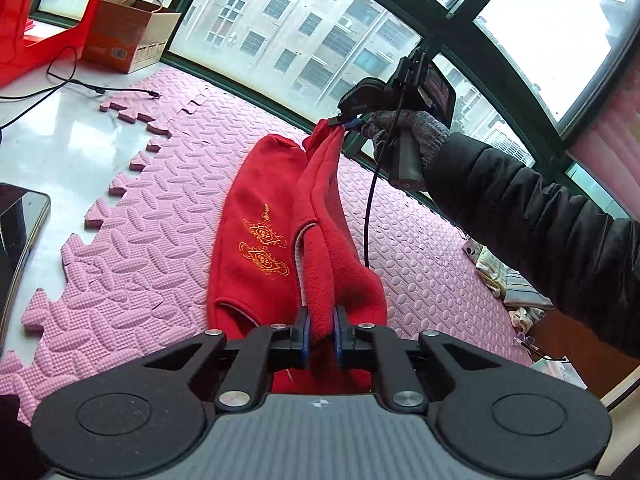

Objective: Fold clothes
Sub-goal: 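Lift the grasped hoodie side with the right gripper and fold it over the body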

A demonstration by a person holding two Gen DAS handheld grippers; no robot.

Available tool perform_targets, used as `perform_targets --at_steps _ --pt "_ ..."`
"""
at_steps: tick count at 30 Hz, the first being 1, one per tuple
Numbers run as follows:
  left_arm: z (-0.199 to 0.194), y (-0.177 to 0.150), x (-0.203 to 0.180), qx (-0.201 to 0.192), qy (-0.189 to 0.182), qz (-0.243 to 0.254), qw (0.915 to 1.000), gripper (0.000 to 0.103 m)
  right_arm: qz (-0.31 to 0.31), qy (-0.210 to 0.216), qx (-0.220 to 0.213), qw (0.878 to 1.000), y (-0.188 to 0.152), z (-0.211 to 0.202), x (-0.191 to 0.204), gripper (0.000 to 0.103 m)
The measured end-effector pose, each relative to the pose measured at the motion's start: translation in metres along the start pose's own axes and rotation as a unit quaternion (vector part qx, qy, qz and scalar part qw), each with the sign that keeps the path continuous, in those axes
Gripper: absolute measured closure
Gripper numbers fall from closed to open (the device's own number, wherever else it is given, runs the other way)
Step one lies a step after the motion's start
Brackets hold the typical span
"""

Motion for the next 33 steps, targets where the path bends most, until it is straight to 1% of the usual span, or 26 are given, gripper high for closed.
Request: perform_targets --at_steps 2,5,6,7,8,9,12,14,15,16,17,18,21,24,26,31,33 --pt "-0.003 -0.002 0.005 0.000 0.008 -0.005 1.0000 0.091 -0.007 0.006 0.004 1.000 -0.004 0.007 0.017 0.095" --pt "-0.005 -0.006 0.011 0.003 0.014 -0.013 0.9998 0.091 -0.025 0.036 0.017 0.999 -0.017 0.021 0.052 0.094" --pt "-0.005 -0.007 0.014 0.005 0.019 -0.016 0.9997 0.091 -0.029 0.054 0.029 0.998 -0.021 0.025 0.061 0.094" --pt "-0.005 -0.009 0.017 0.007 0.023 -0.019 0.9995 0.091 -0.029 0.063 0.032 0.997 -0.025 0.027 0.067 0.092" --pt "-0.005 -0.010 0.019 0.009 0.027 -0.022 0.9994 0.091 -0.032 0.077 0.036 0.996 -0.027 0.027 0.071 0.087" --pt "-0.005 -0.011 0.021 0.012 0.028 -0.024 0.9992 0.091 -0.036 0.089 0.038 0.995 -0.029 0.027 0.075 0.087" --pt "-0.005 -0.014 0.025 0.018 0.027 -0.032 0.9989 0.090 -0.053 0.103 0.030 0.993 -0.024 0.015 0.073 0.086" --pt "-0.003 -0.014 0.025 0.024 0.026 -0.029 0.9990 0.090 -0.070 0.101 0.026 0.992 -0.019 0.006 0.063 0.085" --pt "-0.002 -0.014 0.024 0.027 0.026 -0.026 0.9990 0.090 -0.080 0.104 0.030 0.991 -0.017 0.002 0.058 0.085" --pt "-0.001 -0.014 0.024 0.030 0.026 -0.023 0.9989 0.089 -0.088 0.098 0.029 0.991 -0.016 -0.001 0.052 0.082" --pt "-0.001 -0.015 0.024 0.033 0.029 -0.020 0.9988 0.087 -0.096 0.091 0.028 0.991 -0.015 -0.004 0.045 0.076" --pt "-0.002 -0.016 0.024 0.036 0.031 -0.018 0.9987 0.086 -0.106 0.085 0.031 0.990 -0.015 -0.005 0.038 0.074" --pt "-0.005 -0.017 0.027 0.040 0.040 -0.015 0.9983 0.084 -0.126 0.069 0.036 0.989 -0.018 -0.004 0.019 0.073" --pt "-0.009 -0.012 0.027 0.037 0.049 -0.012 0.9981 0.079 -0.130 0.058 0.046 0.989 -0.024 0.003 0.005 0.073" --pt "-0.011 -0.009 0.027 0.035 0.055 -0.010 0.9978 0.067 -0.129 0.053 0.047 0.989 -0.028 0.009 0.000 0.073" --pt "-0.017 -0.001 0.027 0.030 0.070 -0.005 0.9971 0.063 -0.106 0.043 0.051 0.992 -0.032 0.023 -0.007 0.073" --pt "-0.019 0.002 0.027 0.028 0.076 -0.003 0.9967 0.063 -0.105 0.032 0.047 0.993 -0.031 0.029 -0.009 0.072"
Point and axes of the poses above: each gripper's, at about its wrist camera, not at the fingertips, and z roughly the way its jaws point, x to its left, y to its top, the point moved 7 cm from there along z, roughly the way its jaws point, and after that the axes turned 6 degrees about -y, right-handed, at the moved point
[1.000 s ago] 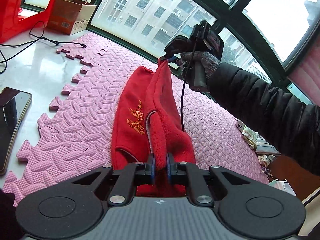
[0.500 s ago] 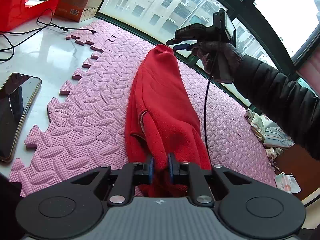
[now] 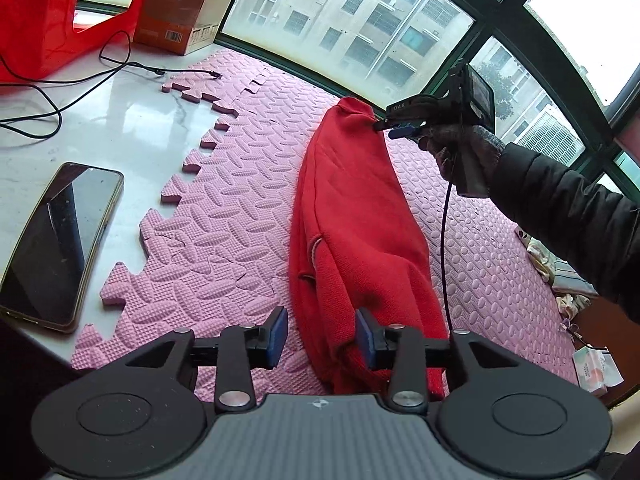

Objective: Fold clothes
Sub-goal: 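Lift the grasped hoodie side with the right gripper and fold it over the body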

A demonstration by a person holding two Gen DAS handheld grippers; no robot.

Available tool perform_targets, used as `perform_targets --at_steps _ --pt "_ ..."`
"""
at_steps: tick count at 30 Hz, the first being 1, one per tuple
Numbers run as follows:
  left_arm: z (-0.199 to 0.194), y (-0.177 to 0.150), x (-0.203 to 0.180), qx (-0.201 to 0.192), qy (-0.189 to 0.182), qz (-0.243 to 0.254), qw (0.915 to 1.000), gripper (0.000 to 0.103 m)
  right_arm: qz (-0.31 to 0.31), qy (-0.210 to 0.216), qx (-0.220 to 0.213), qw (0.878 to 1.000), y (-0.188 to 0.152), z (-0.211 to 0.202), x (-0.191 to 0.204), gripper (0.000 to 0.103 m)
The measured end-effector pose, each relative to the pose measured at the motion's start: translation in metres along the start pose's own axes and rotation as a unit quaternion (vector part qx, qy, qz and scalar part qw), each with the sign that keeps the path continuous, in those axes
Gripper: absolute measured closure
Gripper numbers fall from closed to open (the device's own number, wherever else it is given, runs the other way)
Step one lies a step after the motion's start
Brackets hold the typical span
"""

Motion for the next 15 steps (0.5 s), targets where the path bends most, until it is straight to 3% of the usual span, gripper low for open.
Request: perform_targets --at_steps 6,10,15 --pt "-0.001 0.015 -0.004 -0.016 0.006 0.011 0.9998 0.061 0.000 -0.006 -0.016 1.000 0.012 0.000 -0.003 0.069" --pt "0.010 0.020 -0.008 -0.010 0.003 0.014 0.9998 0.061 -0.029 0.018 -0.006 0.999 0.014 -0.001 0.007 0.057" --pt "0.024 0.018 -0.011 0.007 0.005 0.020 0.9998 0.061 -0.070 -0.009 -0.005 0.997 0.013 0.012 0.018 0.053"
Point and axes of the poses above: each gripper's, at about its wrist camera, not at the fingertips, and z roughly the way its jaws point, x to its left, y to its top, the point moved 7 cm from there along z, roughly the way its jaws point, and after that the axes turned 6 degrees about -y, right-handed, at the moved point
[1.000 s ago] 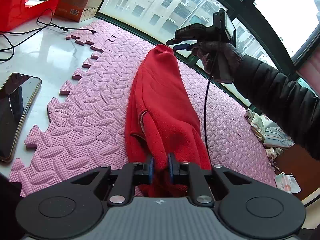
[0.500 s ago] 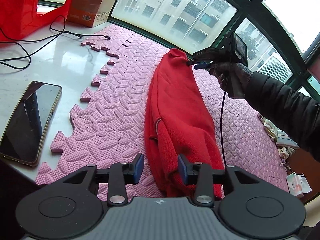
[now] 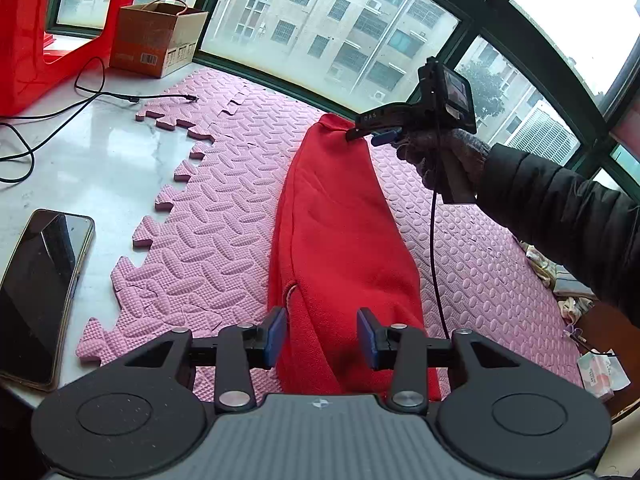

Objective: Fold clothes

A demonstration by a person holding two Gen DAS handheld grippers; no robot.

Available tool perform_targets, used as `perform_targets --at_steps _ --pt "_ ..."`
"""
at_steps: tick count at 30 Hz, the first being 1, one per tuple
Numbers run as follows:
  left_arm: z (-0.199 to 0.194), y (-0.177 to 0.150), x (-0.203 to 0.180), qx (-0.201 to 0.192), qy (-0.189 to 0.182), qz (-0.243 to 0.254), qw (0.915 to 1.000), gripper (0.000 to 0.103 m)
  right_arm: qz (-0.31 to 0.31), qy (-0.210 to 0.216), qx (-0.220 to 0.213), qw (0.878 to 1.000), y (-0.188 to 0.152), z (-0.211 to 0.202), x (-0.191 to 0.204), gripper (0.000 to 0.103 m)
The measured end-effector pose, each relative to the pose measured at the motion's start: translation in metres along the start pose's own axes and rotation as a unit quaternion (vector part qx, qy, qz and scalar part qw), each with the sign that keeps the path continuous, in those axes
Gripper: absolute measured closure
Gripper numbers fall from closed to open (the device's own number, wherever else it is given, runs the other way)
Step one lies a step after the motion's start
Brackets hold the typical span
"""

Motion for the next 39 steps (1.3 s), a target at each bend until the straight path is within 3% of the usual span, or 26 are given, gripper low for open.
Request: perform_targets --at_steps 5,10,15,24,30,35,39 --pt "0.011 -0.006 0.000 0.022 0.007 0.010 0.9997 0.061 0.016 0.009 -0.007 1.000 0.008 -0.008 -0.006 0.051" --pt "0.015 -0.011 0.004 0.033 0.006 0.002 0.9994 0.062 -0.056 0.022 -0.028 0.998 0.003 -0.048 0.000 0.048" --pt "0.017 -0.011 0.006 0.038 0.001 -0.005 0.9993 0.066 -0.115 0.047 -0.036 0.992 -0.026 -0.108 0.004 0.041" --pt "0.016 -0.009 0.003 0.032 0.029 0.025 0.9987 0.067 -0.195 0.127 -0.039 0.972 -0.124 -0.198 0.043 0.037" --pt "0.021 -0.014 0.004 0.041 0.048 0.028 0.9976 0.068 -0.221 0.170 -0.044 0.959 -0.188 -0.214 0.083 0.037" --pt "0.014 -0.003 -0.006 0.018 0.052 0.040 0.9977 0.068 -0.225 0.197 -0.040 0.953 -0.230 -0.222 0.104 0.037" --pt "0.007 0.006 -0.015 -0.001 0.056 0.049 0.9973 0.068 -0.223 0.204 -0.064 0.951 -0.245 -0.239 0.108 0.038"
Point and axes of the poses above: each gripper's, at about its wrist camera, not at the fingertips, and z roughly the way its jaws point, x to its left, y to its top, the point moved 7 cm from there along z, roughly the way its jaws point, and after that the axes turned 6 degrees about -y, right-handed, at the moved point
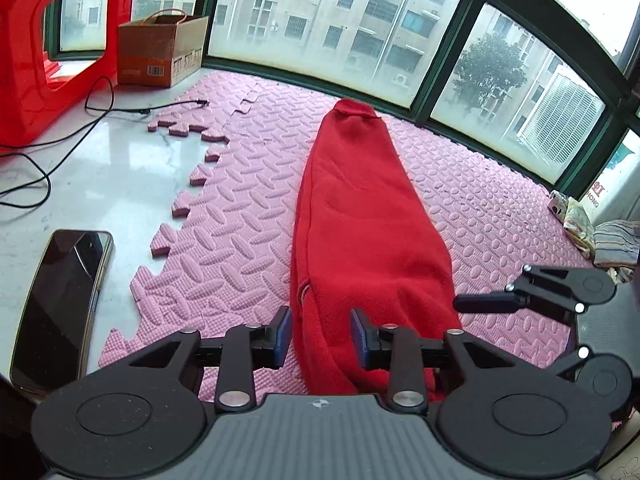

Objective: Fold clothes

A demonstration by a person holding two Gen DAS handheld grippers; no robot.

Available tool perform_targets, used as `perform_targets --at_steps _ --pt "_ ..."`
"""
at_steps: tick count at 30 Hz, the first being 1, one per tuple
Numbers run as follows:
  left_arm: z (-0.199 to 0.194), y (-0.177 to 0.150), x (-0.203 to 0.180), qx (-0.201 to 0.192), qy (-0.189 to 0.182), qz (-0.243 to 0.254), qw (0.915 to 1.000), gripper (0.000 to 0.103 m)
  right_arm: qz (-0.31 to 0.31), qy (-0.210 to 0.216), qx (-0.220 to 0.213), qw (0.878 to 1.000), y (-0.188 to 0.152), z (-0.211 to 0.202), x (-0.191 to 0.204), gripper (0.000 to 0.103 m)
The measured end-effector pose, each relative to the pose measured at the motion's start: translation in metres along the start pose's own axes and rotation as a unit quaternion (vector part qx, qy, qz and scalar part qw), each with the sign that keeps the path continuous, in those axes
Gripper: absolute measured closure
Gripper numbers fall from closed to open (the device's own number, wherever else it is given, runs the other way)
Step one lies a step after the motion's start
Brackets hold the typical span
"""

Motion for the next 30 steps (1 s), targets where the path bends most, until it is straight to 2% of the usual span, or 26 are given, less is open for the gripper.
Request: perform_targets --at_steps 1,6,8,10,14,16,20,24,25,30 --pt "-0.002 0.003 -0.002 -0.005 0.001 0.002 1.0000 0.069 0.006 0.008 -0.001 1.000 -0.001 -0.003 0.002 0.037" --pt "0.008 0.014 -0.036 -0.013 -0.052 0.026 0.9982 0.070 0.024 0.058 -0.002 0.998 -0.003 -0.010 0.009 0.038" --pt "0.018 0.014 -0.040 -0.007 -0.057 0.036 0.9977 0.070 0.033 0.075 -0.002 0.997 -0.002 -0.012 0.008 0.038" --pt "0.030 0.007 -0.032 0.014 -0.044 0.026 0.9986 0.070 0.052 0.080 -0.004 0.995 0.000 -0.015 0.001 0.037" --pt "0.029 -0.009 -0.014 0.033 -0.033 0.014 0.9988 0.071 0.075 0.069 -0.014 0.995 0.005 -0.015 -0.020 0.034" --pt "0.024 -0.014 -0.009 0.035 -0.034 0.010 0.9988 0.071 0.101 0.063 -0.014 0.993 0.010 -0.006 -0.036 0.034" --pt "0.016 -0.014 0.000 0.029 -0.032 -0.005 0.9991 0.071 0.138 0.058 -0.008 0.989 0.017 0.019 -0.059 0.024" --pt "0.009 -0.006 0.008 0.013 -0.022 -0.014 0.9996 0.069 0.162 0.089 -0.001 0.983 0.016 0.036 -0.054 0.024" --pt "0.008 -0.004 0.010 0.009 -0.020 -0.017 0.9996 0.067 0.157 0.091 0.004 0.983 0.014 0.038 -0.048 0.024" --pt "0.013 0.005 0.014 0.000 -0.008 -0.023 0.9997 0.040 0.106 0.109 -0.005 0.988 0.011 0.028 -0.009 0.023"
Point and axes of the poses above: each gripper's, at about its wrist camera, not at the fingertips, and z roughly the way its jaws point, x to its left, y to its top, the point moved 7 cm from there along z, roughly the way its jaws point, and after that the axes turned 6 degrees about -y, right-handed, at the moved point
